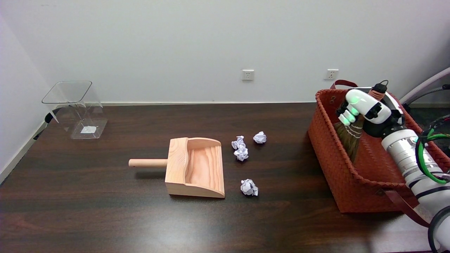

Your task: Pick up the broom in the storage basket.

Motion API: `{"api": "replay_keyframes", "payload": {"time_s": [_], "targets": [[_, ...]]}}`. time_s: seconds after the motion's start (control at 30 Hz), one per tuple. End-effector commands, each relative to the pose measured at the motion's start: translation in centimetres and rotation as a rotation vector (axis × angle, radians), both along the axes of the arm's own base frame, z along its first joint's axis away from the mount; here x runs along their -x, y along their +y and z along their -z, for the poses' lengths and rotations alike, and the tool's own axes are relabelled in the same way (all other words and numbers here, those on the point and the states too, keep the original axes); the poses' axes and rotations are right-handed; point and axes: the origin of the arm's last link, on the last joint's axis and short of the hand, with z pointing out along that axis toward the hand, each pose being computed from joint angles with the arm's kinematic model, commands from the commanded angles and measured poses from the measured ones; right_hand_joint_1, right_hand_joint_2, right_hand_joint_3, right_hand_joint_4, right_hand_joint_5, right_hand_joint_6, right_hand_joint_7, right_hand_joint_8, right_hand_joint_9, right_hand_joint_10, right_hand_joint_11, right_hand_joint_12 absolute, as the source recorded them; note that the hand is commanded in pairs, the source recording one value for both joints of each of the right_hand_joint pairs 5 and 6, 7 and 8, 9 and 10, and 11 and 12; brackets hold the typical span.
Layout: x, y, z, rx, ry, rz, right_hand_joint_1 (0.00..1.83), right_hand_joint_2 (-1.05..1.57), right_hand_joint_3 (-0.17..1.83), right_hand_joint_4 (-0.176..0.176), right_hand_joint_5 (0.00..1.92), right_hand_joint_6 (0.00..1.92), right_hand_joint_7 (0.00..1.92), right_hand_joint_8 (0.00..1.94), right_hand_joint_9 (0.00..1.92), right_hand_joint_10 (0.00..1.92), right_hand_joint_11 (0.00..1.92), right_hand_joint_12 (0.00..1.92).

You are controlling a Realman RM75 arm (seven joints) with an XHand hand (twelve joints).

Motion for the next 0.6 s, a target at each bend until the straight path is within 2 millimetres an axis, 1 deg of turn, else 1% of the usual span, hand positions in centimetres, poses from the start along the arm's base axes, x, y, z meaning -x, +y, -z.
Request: {"api": "replay_keyframes", "payload": {"time_s": [0.03,0.1,0.23,0.3,0.33,0.37,0.43,0.47,0.5,0.53,0.6], "targets": [[0.2,-1.8,-1.1,0.033,-0.058,-0.023,0.97,-0.11,0.86,0.0,1.92,1.92,1.92,1.92,1.92,1.92,1.81,1.81],[0.3,-2.1,-1.3,0.036,-0.066,-0.022,0.97,-0.11,0.85,0.0,1.92,1.92,1.92,1.92,1.92,1.92,1.85,1.85],[0.1,-2.7,-1.4,0.036,-0.081,-0.031,1.0,-0.14,0.82,0.0,1.92,1.92,1.92,1.92,1.92,1.92,1.85,1.85],[-0.1,-3.0,-1.3,0.033,-0.077,-0.037,1.03,-0.19,0.9,0.0,1.92,1.92,1.92,1.92,1.92,1.92,1.86,1.86],[-0.1,-3.2,-1.3,0.031,-0.076,-0.038,1.07,-0.23,0.98,0.0,1.92,1.92,1.92,1.92,1.92,1.92,1.86,1.86],[-0.2,-3.3,-1.3,0.029,-0.076,-0.04,1.12,-0.29,1.02,0.0,1.92,1.92,1.92,1.92,1.92,1.92,1.87,1.87],[-0.3,-3.6,-1.2,0.023,-0.073,-0.044,1.19,-0.3,0.95,0.0,1.92,1.92,1.92,1.92,1.92,1.92,1.89,1.89],[-0.4,-3.7,-1.2,0.022,-0.072,-0.046,1.24,-0.17,1.0,0.0,1.92,1.92,1.92,1.92,1.92,1.92,1.89,1.89],[-0.4,-3.9,-1.2,0.02,-0.071,-0.048,1.29,0.07,1.12,0.0,1.92,1.92,1.92,1.92,1.92,1.92,1.9,1.9],[-0.5,-4.0,-1.2,0.019,-0.073,-0.052,1.33,0.31,1.13,0.0,1.92,1.92,1.92,1.92,1.92,1.92,1.9,1.9],[-0.7,-4.3,-1.3,0.019,-0.077,-0.057,1.38,0.66,1.05,0.0,1.92,1.92,1.92,1.92,1.92,1.92,1.9,1.9]]}}
